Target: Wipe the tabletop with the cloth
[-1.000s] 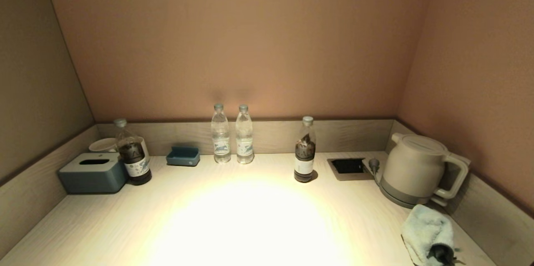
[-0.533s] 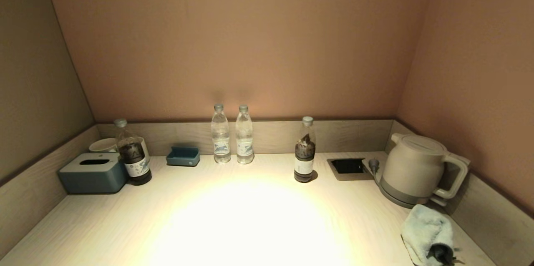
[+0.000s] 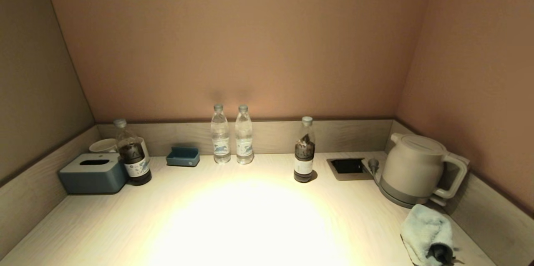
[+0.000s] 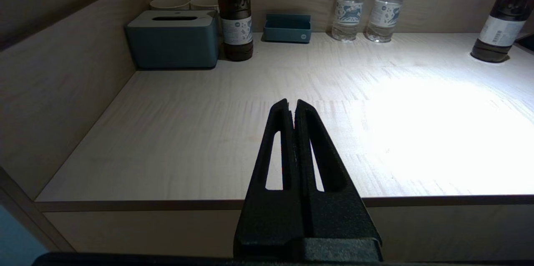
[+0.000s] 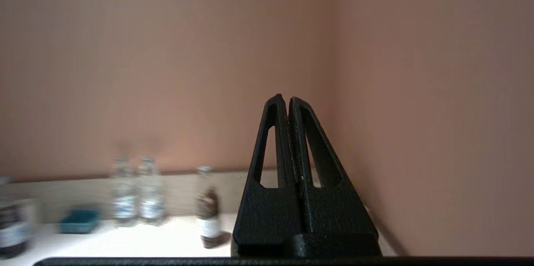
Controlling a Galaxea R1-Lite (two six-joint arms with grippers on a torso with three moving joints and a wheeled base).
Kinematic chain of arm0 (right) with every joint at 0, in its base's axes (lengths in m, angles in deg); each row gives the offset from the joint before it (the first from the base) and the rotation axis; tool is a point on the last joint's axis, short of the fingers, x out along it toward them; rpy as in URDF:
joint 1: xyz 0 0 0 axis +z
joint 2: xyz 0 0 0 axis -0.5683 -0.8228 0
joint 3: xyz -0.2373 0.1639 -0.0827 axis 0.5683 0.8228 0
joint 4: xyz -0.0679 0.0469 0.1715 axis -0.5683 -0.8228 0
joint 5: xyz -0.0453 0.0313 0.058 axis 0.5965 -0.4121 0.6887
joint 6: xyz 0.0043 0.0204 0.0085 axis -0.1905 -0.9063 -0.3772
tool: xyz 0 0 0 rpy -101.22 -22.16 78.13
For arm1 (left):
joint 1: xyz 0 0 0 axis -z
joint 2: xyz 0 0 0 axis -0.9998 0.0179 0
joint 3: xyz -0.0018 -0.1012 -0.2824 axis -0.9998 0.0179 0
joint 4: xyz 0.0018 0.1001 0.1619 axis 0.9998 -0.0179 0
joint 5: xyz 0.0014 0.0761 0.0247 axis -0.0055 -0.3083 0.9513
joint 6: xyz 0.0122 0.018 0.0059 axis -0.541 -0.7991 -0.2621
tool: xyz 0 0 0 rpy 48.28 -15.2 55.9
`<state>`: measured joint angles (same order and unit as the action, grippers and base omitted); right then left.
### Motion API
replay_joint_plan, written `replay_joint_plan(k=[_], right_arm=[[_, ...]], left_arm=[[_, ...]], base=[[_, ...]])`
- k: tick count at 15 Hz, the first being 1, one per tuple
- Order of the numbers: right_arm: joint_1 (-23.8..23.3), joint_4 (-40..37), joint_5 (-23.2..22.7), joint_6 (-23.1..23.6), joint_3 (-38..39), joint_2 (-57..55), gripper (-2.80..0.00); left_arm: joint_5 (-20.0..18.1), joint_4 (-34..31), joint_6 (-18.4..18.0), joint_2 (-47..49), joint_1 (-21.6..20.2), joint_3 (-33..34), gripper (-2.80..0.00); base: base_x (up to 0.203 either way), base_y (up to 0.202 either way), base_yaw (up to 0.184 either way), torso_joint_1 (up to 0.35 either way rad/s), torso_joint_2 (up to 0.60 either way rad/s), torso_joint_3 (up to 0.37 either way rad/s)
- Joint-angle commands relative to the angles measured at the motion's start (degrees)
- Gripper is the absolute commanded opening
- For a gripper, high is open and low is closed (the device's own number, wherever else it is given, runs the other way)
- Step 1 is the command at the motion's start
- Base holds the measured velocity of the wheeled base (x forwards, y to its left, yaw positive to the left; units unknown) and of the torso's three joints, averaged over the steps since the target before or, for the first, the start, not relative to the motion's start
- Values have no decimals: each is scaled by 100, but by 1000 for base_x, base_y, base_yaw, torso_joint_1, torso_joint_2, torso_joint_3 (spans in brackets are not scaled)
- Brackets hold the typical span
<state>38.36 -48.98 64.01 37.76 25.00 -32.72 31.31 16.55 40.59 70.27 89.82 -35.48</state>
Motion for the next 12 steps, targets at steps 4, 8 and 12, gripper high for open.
replay_joint_plan(k=[4, 8, 12], right_arm=[[-733, -497, -502, -84, 219, 98, -280], [-595, -498, -495, -163, 758, 535, -280], [-506, -447, -502, -114, 1790, 1422, -280]], left_arm=[[2, -4, 2, 2, 4, 1, -280], [2, -4, 2, 2, 4, 1, -280], [2, -1, 2, 2, 4, 1, -280]], base=[[0, 0, 0, 0, 0, 0], [0, 0, 0, 0, 0, 0], [0, 0, 0, 0, 0, 0]])
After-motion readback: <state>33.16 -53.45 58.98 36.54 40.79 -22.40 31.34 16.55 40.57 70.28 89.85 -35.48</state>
